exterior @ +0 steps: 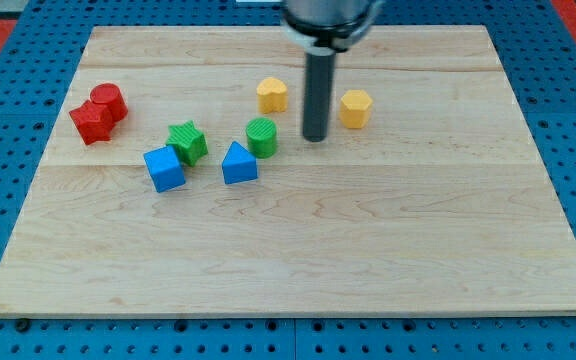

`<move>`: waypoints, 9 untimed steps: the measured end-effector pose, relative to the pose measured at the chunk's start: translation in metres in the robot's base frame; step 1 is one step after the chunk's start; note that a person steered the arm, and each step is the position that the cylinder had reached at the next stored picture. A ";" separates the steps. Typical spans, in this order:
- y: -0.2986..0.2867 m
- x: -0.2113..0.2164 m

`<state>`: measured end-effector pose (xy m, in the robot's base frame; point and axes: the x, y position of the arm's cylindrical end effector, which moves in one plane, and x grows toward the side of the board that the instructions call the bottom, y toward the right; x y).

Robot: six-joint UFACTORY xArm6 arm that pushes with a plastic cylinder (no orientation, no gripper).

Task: Make a group of red and green blocks

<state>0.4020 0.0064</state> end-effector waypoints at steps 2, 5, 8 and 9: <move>-0.096 0.009; -0.158 0.054; -0.144 0.054; -0.143 0.045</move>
<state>0.4467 -0.1366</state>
